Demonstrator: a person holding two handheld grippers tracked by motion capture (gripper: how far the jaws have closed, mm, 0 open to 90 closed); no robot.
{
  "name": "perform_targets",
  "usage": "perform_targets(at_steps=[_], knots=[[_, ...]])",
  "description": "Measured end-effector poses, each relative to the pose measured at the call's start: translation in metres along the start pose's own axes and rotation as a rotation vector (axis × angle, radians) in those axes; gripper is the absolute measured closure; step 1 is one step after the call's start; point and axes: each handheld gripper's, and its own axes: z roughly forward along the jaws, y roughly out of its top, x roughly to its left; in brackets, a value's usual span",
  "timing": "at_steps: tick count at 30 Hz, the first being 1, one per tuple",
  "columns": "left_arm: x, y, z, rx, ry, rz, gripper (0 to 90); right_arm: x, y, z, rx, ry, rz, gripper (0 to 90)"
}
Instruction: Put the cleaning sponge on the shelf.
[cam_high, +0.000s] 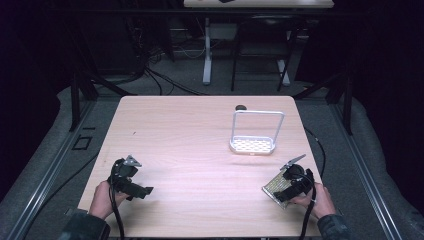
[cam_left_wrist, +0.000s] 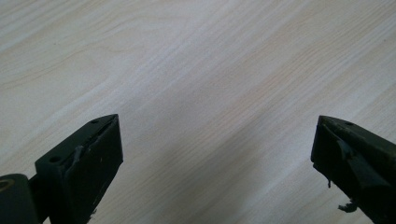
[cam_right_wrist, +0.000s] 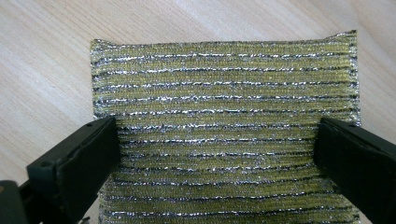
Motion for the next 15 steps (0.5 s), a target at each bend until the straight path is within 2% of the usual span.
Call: perform_targets(at_steps=[11,14,15], knots=[[0.0003,-0.0003,0.0002,0.000,0.004,-0.003,2.1,0.0011,0.0002,-0.0015,0.005,-0.010,0.012,11.6],[0.0002,0.0004,0.0004,0.002,0.001,-0.002,2.2,0.0014,-0.0003,-0.0033,0.002,-0.005,0.022,16.3],[0.0001,0.0006,0.0005,0.000,0.004,-0.002,2.2,0.0008,-0.0006,-0.0047,-0.004,-0.004,0.021,21.3]])
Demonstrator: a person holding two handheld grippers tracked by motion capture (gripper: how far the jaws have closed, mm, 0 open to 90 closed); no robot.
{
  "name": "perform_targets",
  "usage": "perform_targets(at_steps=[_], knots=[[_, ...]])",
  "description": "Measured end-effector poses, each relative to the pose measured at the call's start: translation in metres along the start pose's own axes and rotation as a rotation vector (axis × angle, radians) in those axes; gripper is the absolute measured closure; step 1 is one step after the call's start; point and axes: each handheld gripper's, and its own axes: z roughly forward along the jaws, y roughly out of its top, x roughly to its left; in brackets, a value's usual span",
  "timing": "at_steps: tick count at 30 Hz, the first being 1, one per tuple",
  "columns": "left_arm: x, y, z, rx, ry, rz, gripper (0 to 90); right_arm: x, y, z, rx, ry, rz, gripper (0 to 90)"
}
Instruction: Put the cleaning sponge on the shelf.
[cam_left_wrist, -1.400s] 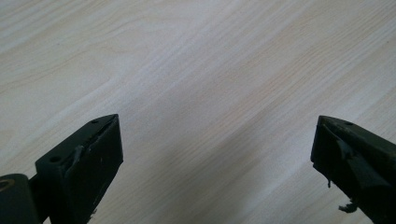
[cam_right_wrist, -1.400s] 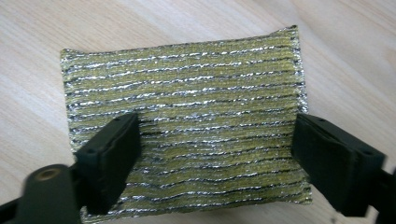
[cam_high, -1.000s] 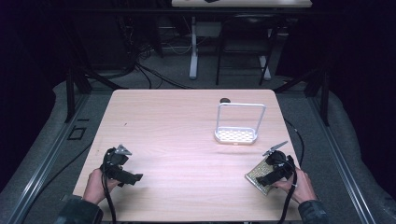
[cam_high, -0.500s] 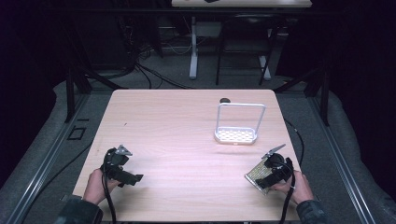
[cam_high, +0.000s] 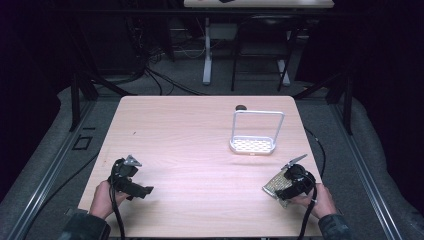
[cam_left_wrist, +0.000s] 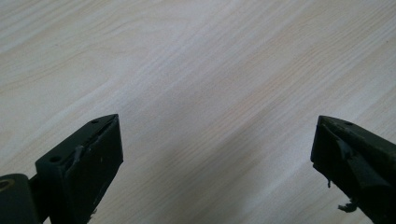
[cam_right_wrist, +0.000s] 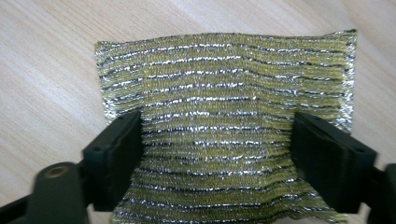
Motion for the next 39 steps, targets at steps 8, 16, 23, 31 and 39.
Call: perform_targets(at_steps=[8,16,23,31,39], knots=[[0.000,0.000,0.000,0.003,-0.001,0.003,2.3,-0.001,-0.003,-0.005,-0.053,0.005,0.034,44.1],[0.001,0.000,-0.001,-0.005,0.003,0.005,1.8,0.001,-0.003,-0.010,-0.080,-0.021,0.032,52.2],[0.001,0.000,-0.002,-0.013,0.013,0.009,1.5,0.003,-0.002,-0.015,-0.093,-0.036,0.028,53.9],[-0.001,0.002,-0.001,-0.013,0.049,0.019,1.8,0.004,0.000,-0.020,-0.125,-0.025,0.049,54.3],[0.009,0.006,-0.002,-0.028,0.048,-0.043,2.0,0.011,0.006,-0.026,-0.174,-0.023,0.080,54.3]])
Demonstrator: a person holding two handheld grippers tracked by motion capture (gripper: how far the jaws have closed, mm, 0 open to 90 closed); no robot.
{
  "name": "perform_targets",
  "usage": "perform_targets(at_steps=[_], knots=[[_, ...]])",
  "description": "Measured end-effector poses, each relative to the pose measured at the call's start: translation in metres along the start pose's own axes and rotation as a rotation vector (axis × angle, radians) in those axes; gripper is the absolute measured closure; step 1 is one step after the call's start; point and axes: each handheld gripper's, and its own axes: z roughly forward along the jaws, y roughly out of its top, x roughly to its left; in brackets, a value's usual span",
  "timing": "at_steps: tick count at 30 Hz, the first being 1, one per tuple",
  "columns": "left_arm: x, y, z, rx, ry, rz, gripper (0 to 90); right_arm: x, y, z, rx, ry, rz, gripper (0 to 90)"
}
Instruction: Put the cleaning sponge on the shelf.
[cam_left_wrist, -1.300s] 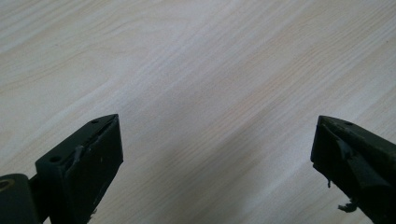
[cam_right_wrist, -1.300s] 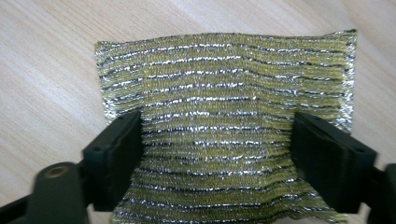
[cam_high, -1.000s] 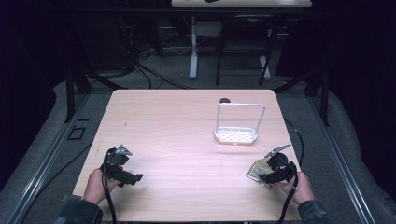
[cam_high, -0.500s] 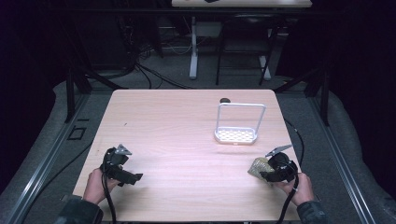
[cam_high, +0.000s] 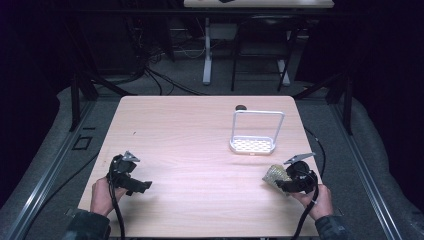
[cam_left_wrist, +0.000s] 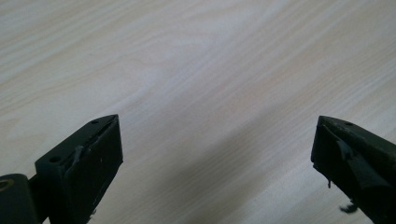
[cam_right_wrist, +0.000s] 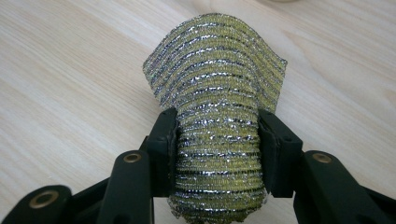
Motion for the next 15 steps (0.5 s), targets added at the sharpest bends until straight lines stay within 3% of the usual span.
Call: perform_targets(at_steps=[2,7,15], knots=[[0.003,0.000,-0.003,-0.020,-0.009,-0.014,2.1,0.003,0.002,-0.002,-0.007,-0.005,-0.007,54.3],[0.000,0.003,0.000,0.018,-0.009,0.035,2.7,0.009,0.007,-0.006,-0.033,-0.007,-0.023,54.2],[-0.003,0.003,-0.002,0.015,0.012,0.068,6.6,0.012,0.012,-0.008,-0.068,-0.010,-0.039,53.7]])
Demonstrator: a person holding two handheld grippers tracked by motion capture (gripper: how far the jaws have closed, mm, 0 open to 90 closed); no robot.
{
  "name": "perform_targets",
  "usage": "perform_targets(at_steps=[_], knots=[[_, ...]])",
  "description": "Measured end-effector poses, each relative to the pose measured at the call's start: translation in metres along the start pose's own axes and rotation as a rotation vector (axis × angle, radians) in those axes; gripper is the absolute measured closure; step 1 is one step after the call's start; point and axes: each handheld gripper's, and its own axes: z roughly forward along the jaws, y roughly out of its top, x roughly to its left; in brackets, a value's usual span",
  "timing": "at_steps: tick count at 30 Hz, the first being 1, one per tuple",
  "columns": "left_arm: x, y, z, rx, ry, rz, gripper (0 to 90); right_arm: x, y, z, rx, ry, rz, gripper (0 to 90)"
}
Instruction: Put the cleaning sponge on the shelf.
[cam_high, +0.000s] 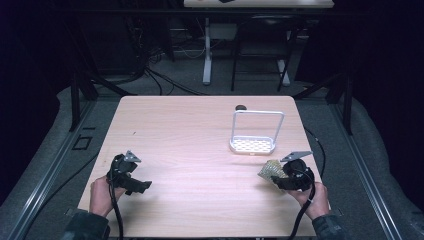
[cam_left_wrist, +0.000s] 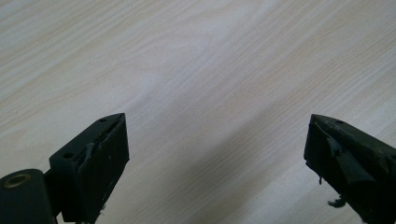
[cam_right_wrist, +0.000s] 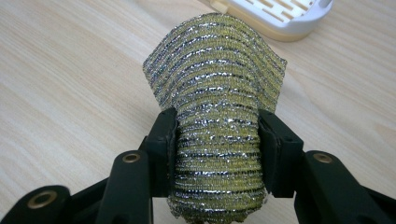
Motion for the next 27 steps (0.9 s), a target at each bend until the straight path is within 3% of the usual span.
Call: perform_targets(at_steps=[27], knots=[[-0.001,-0.001,-0.002,-0.007,-0.008,0.011,7.4,0.010,0.033,0.007,-0.053,-0.008,-0.057,53.7]])
